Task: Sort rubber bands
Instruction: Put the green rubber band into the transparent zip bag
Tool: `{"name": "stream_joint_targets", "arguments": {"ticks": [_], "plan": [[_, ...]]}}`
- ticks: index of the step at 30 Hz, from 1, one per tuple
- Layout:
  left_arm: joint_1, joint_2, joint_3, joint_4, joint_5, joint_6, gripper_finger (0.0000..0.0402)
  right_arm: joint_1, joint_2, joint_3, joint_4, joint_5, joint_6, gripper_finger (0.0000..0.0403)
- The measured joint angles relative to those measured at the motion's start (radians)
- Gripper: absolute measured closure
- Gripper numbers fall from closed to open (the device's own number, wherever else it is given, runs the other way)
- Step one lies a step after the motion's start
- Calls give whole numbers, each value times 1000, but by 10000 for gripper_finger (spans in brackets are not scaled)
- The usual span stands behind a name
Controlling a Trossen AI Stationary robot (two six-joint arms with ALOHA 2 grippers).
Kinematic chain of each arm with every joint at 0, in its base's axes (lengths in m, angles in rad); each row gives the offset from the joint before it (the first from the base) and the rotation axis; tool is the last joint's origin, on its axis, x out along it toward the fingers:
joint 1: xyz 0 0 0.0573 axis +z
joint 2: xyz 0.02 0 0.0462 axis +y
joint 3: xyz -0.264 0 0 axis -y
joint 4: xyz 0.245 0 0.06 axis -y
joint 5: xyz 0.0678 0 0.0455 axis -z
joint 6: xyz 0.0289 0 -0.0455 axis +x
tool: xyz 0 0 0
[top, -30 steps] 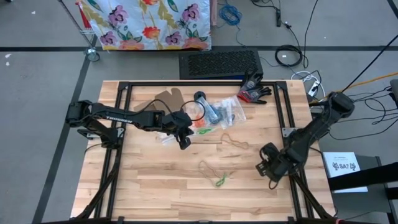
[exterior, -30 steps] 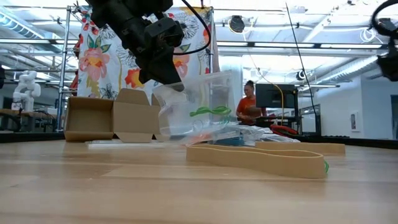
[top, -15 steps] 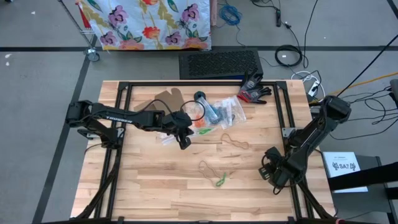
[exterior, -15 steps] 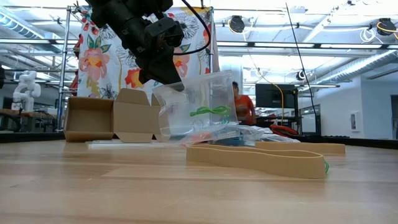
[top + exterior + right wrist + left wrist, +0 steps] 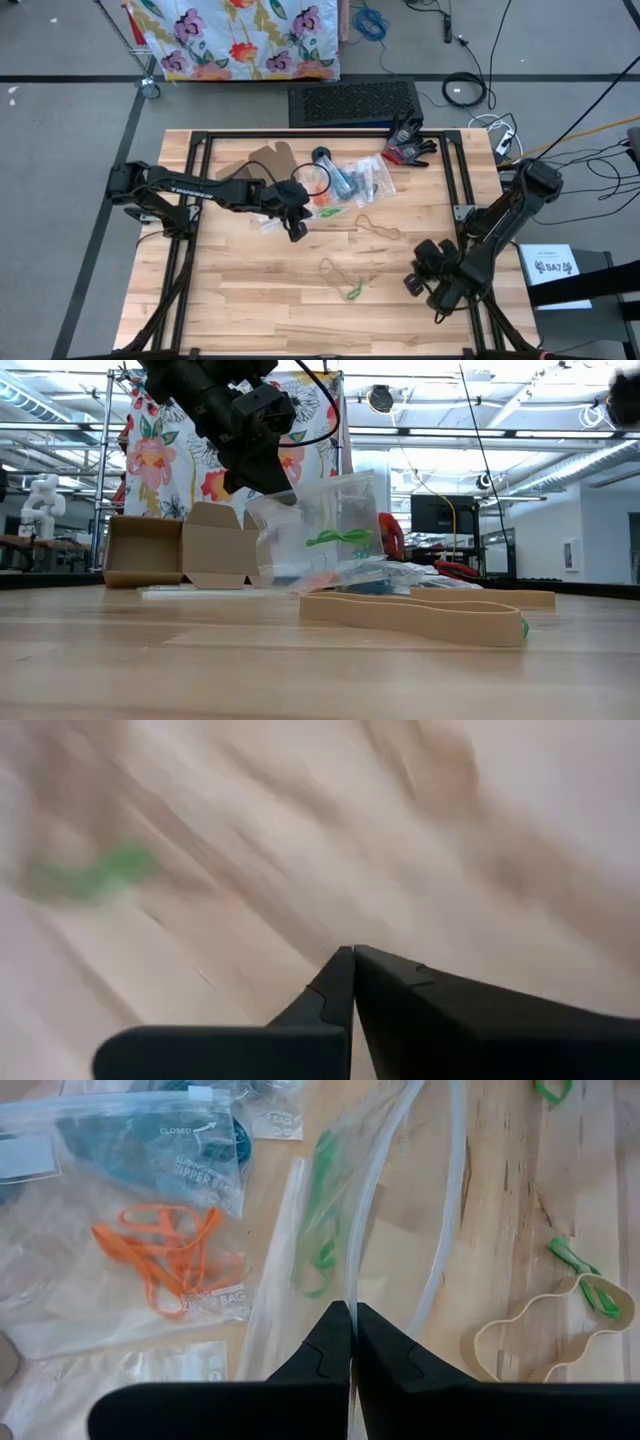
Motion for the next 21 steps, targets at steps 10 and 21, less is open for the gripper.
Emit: {"name": "stream_joint_targets", "arguments": {"ticks": [10, 21], "plan": [[0, 0, 0, 41, 0, -1, 395, -305, -3, 72, 425, 244, -821, 403], [0, 0, 0, -15, 0, 0, 395, -542, -9, 73, 547, 30, -1147, 403]]}}
